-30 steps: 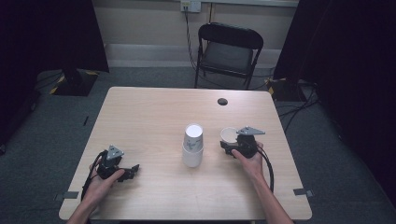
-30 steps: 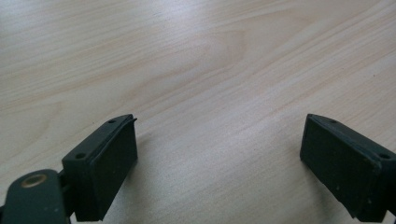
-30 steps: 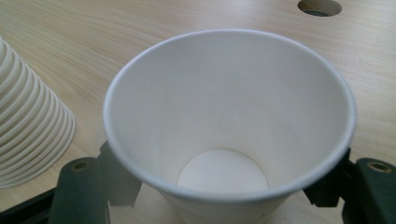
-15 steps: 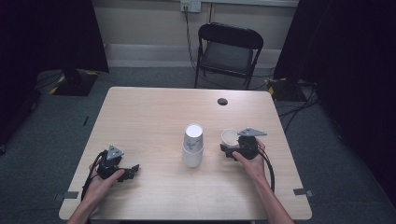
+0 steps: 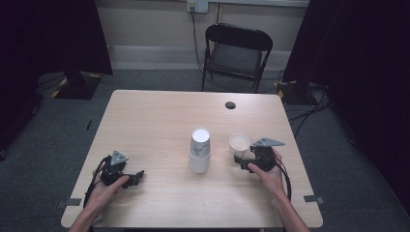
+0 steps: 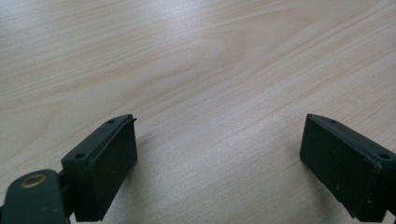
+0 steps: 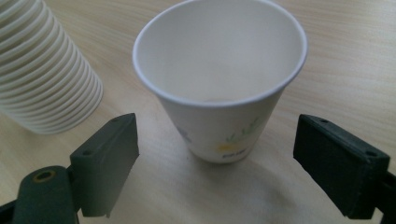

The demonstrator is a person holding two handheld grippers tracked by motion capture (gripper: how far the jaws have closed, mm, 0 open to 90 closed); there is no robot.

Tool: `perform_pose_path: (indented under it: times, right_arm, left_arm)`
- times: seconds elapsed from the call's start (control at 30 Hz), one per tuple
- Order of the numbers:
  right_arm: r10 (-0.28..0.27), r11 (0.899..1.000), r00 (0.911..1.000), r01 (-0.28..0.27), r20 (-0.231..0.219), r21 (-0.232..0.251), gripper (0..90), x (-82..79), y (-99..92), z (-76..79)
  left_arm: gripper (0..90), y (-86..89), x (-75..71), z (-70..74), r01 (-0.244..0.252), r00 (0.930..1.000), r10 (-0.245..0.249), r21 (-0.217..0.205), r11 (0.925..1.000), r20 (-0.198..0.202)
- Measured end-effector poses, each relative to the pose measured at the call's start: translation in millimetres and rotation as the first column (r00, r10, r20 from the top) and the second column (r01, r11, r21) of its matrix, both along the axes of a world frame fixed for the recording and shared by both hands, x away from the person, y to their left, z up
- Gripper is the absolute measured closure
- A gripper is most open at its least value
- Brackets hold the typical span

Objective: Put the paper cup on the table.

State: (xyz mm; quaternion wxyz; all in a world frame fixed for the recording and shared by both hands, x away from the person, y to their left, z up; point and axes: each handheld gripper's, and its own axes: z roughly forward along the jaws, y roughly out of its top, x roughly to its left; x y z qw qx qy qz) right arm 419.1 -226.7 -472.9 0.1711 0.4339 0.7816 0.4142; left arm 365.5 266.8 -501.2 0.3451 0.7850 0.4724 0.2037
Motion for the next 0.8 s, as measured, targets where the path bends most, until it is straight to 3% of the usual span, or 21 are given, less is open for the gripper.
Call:
perform_pose_path:
  times: [0.03, 0.23, 0.43, 0.6, 0.73, 0.8]
  right_arm:
    - [-0.008, 1.0, 1.0, 0.008, -0.005, -0.022, 13.8, -2.9, -0.9, 0.8]
    - [-0.023, 0.999, 0.9997, 0.022, -0.012, -0.041, 14.1, -23.8, -15.8, 4.9]
    - [-0.038, 0.999, 0.9988, 0.038, -0.032, -0.015, 14.0, -43.7, -30.0, 3.0]
    - [-0.02, 0.994, 0.9984, 0.014, -0.052, -0.111, 14.6, -56.8, -32.1, -6.0]
    - [-0.017, 0.988, 0.9953, 0.003, -0.095, -0.152, 14.0, -66.3, -31.9, -16.1]
    - [-0.017, 0.985, 0.9963, 0.002, -0.084, -0.174, 13.7, -69.8, -31.1, -20.3]
  left_arm:
    - [10.6, 0.1, 0.0, 0.0, 0.001, 1.0, -0.001, -0.001, 1.0, 0.0]
    - [10.7, 0.2, -0.2, 0.0, 0.001, 1.0, -0.001, 0.0, 1.0, 0.002]
    - [10.8, 0.3, -0.4, -0.1, 0.001, 1.0, -0.001, 0.0, 1.0, 0.003]
    - [10.9, 0.6, -1.2, -0.1, 0.004, 1.0, -0.004, -0.001, 1.0, 0.0]
    - [10.9, 0.6, -1.3, -0.1, 0.003, 1.0, -0.003, -0.001, 1.0, 0.0]
    - [10.9, 0.5, -1.4, -0.1, 0.001, 1.0, -0.001, -0.001, 1.0, 0.0]
